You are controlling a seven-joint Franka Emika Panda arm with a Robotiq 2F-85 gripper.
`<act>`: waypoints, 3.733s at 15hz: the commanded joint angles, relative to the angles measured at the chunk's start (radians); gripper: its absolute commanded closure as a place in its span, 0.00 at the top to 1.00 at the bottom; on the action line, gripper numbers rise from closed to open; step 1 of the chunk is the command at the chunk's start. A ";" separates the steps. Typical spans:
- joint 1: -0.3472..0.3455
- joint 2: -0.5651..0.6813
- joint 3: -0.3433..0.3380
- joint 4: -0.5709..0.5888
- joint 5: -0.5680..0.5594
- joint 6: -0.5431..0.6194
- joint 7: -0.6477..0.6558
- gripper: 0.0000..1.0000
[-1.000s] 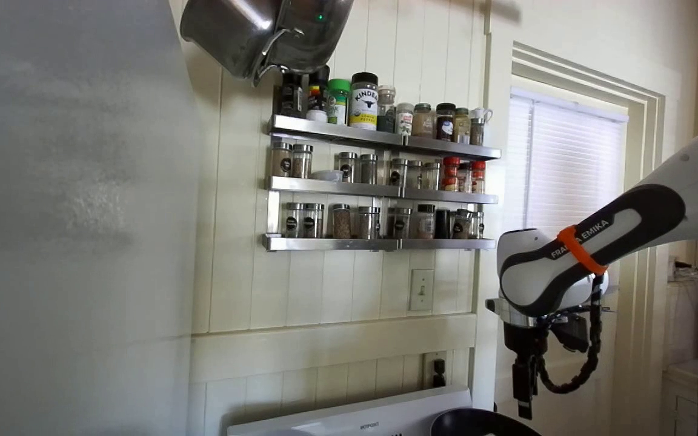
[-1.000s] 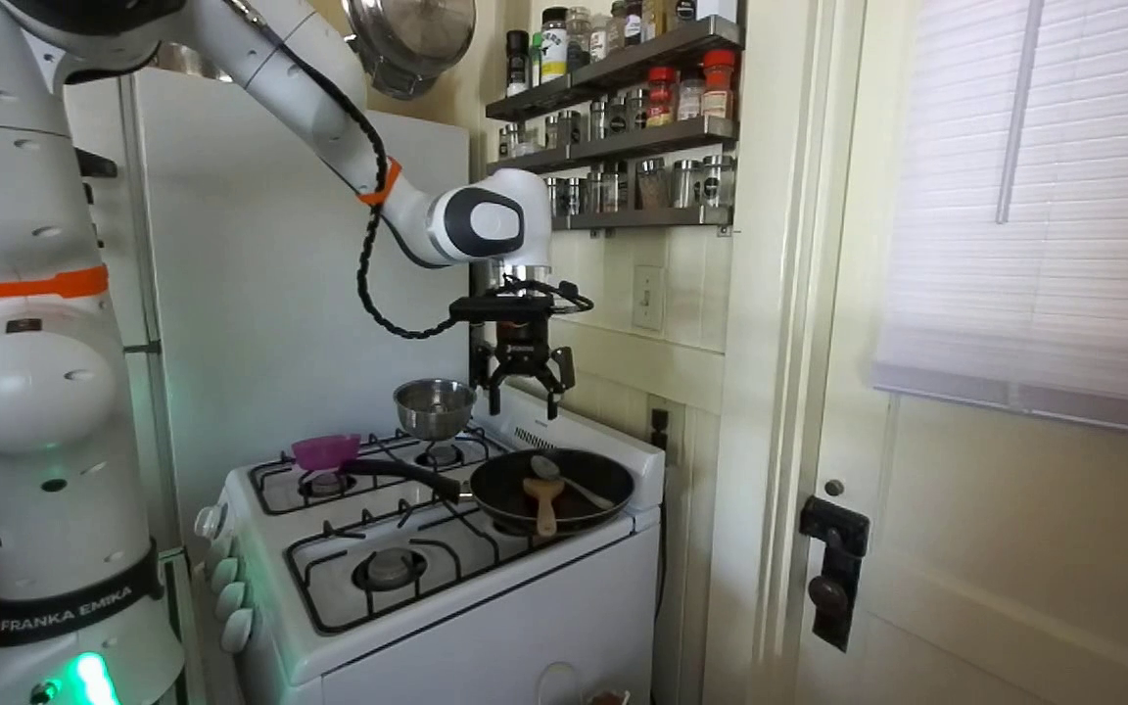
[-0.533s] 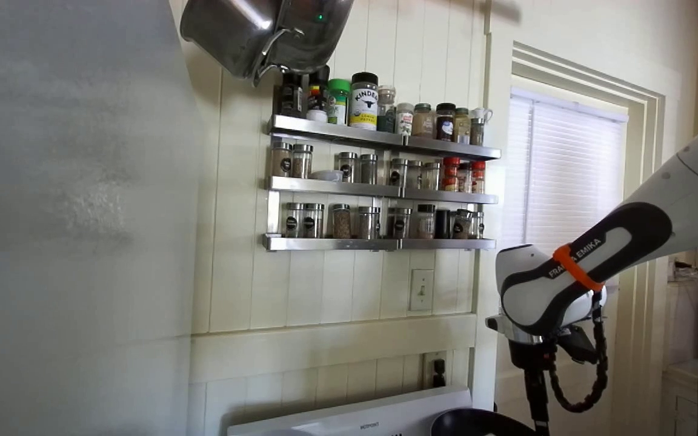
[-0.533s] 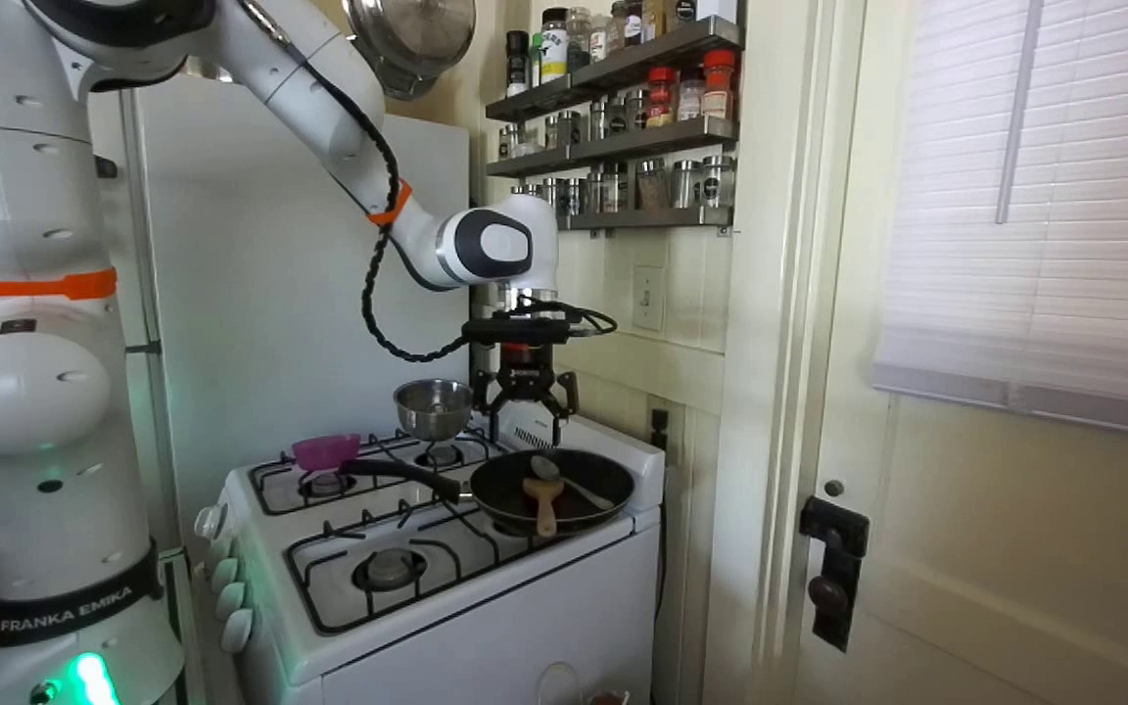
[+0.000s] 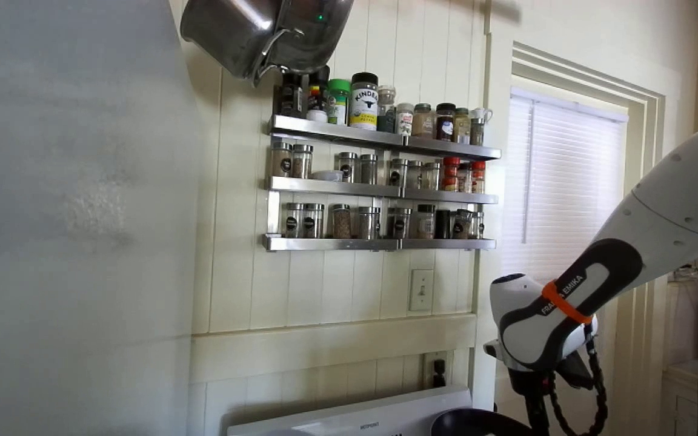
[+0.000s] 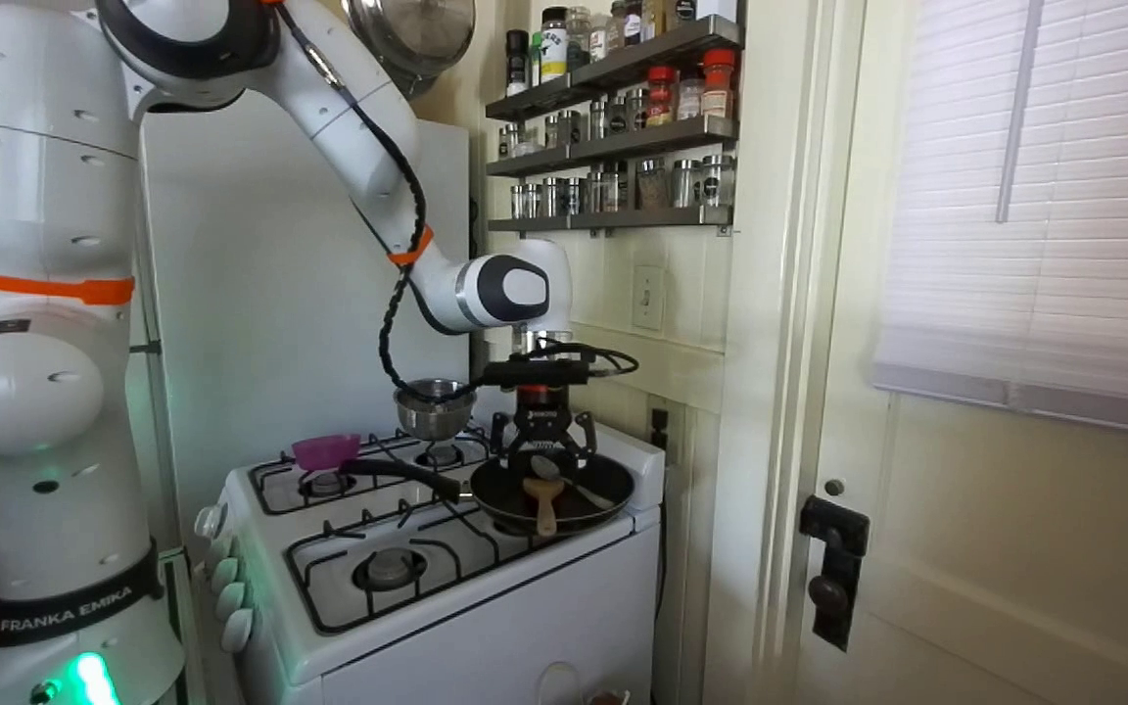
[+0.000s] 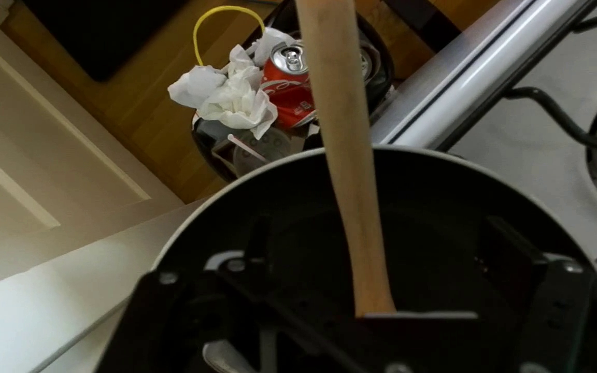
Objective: Remove the wooden spatula and spoon from the black pan and place it in the silver bowl on the left.
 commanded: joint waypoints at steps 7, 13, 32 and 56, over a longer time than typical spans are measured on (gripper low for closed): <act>-0.006 0.137 0.027 0.096 -0.094 0.028 0.098 0.49; -0.008 0.125 0.036 0.098 -0.093 0.020 0.108 0.03; 0.055 -0.176 0.123 0.116 -0.004 -0.430 -0.012 0.05; 0.392 0.303 0.357 0.722 -0.069 -0.691 0.318 0.05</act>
